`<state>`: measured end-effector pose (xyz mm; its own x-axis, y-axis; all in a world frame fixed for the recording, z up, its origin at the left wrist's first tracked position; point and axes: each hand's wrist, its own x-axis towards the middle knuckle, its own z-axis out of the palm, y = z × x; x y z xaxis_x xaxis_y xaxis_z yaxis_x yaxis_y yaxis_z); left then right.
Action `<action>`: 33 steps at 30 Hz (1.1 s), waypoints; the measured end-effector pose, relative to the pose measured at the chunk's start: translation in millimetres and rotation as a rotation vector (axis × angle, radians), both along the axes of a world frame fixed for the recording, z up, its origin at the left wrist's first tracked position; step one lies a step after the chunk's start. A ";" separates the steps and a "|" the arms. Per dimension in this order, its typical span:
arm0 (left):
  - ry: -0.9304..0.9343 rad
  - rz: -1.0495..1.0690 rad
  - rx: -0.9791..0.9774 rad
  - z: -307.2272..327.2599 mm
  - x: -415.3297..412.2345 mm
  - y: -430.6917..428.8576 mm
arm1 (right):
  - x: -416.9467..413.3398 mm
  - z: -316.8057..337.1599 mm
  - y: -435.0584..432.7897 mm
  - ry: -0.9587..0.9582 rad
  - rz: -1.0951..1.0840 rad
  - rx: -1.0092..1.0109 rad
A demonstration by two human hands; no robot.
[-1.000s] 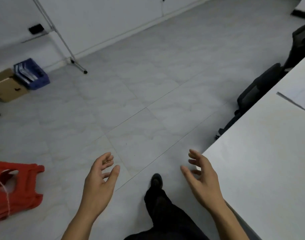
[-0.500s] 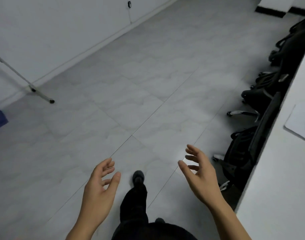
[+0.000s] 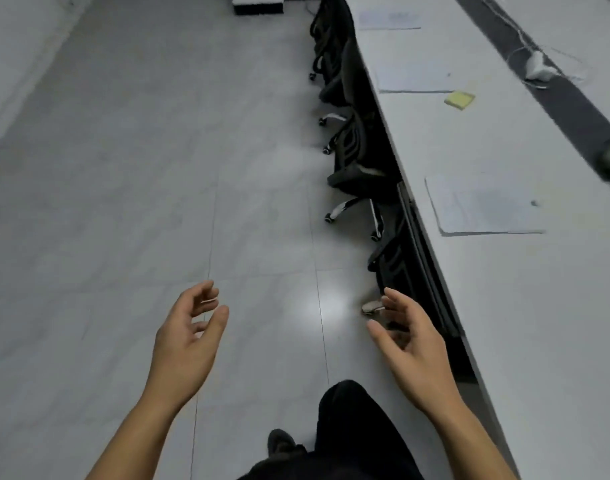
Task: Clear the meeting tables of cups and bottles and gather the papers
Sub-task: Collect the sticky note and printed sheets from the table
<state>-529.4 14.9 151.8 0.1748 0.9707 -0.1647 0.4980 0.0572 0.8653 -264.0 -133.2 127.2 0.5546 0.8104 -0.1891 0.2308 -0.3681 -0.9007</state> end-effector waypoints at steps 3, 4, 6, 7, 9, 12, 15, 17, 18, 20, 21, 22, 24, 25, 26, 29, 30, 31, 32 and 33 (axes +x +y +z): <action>0.021 -0.161 0.015 -3.8 50.2 67.9 | 19.4 -13.9 22.2 0.060 -0.185 -0.002; 0.031 -0.207 0.011 -9.8 69.8 85.8 | 27.4 -21.9 32.1 0.079 -0.235 -0.007; 0.044 -0.289 0.001 -22.6 113.3 114.4 | 48.7 -37.7 56.3 0.105 -0.320 -0.014; 0.050 -0.325 -0.005 -27.5 136.4 126.8 | 61.9 -44.3 70.5 0.115 -0.348 -0.021; 0.065 -0.386 -0.018 -32.3 183.0 152.5 | 94.0 -51.9 101.5 0.128 -0.391 -0.042; 0.044 -0.506 -0.005 -15.6 252.1 196.9 | 144.1 -45.0 150.9 0.140 -0.442 -0.024; 0.036 -0.631 0.085 3.3 317.4 252.1 | 198.6 -27.6 200.2 0.105 -0.481 -0.003; 0.022 -0.674 0.094 14.3 353.5 282.5 | 226.7 -16.1 221.6 0.081 -0.511 0.007; 0.002 -0.691 0.090 16.6 370.8 295.7 | 239.2 -12.1 229.6 0.072 -0.531 0.014; -0.026 -0.730 0.071 15.3 406.1 317.1 | 264.7 -9.2 243.9 0.063 -0.582 0.015; -0.031 -0.755 0.057 10.6 424.1 326.4 | 277.6 -11.4 250.5 0.055 -0.612 0.009; -0.027 -0.786 0.041 2.9 441.8 335.8 | 289.9 -16.2 256.9 0.050 -0.647 -0.001; 0.002 -0.872 0.006 -17.1 476.4 355.3 | 311.0 -26.8 269.8 0.057 -0.726 -0.022; 0.023 -0.926 -0.013 -27.7 494.5 365.7 | 320.4 -32.8 276.3 0.065 -0.775 -0.032; 0.043 -0.985 -0.031 -38.0 513.7 377.0 | 329.0 -38.7 283.1 0.072 -0.833 -0.041; 0.064 -1.149 -0.074 -60.8 577.9 412.8 | 352.7 -50.8 308.8 0.108 -1.005 -0.082; 0.068 -1.214 -0.079 -65.2 601.9 425.0 | 362.0 -53.2 319.2 0.120 -1.058 -0.101; 0.078 -1.286 -0.071 -68.1 626.1 436.8 | 371.8 -54.5 329.7 0.128 -1.107 -0.122; 0.091 -1.360 -0.051 -70.5 650.4 448.4 | 382.4 -55.1 340.3 0.134 -1.150 -0.143; 0.107 -1.434 -0.024 -72.3 673.4 459.4 | 392.3 -55.1 350.7 0.138 -1.185 -0.160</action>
<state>143.9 474.3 79.5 0.9671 -0.0318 -0.2525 0.1986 -0.5264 0.8267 128.3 217.4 72.1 0.9061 -0.2266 -0.3573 -0.4209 -0.3959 -0.8162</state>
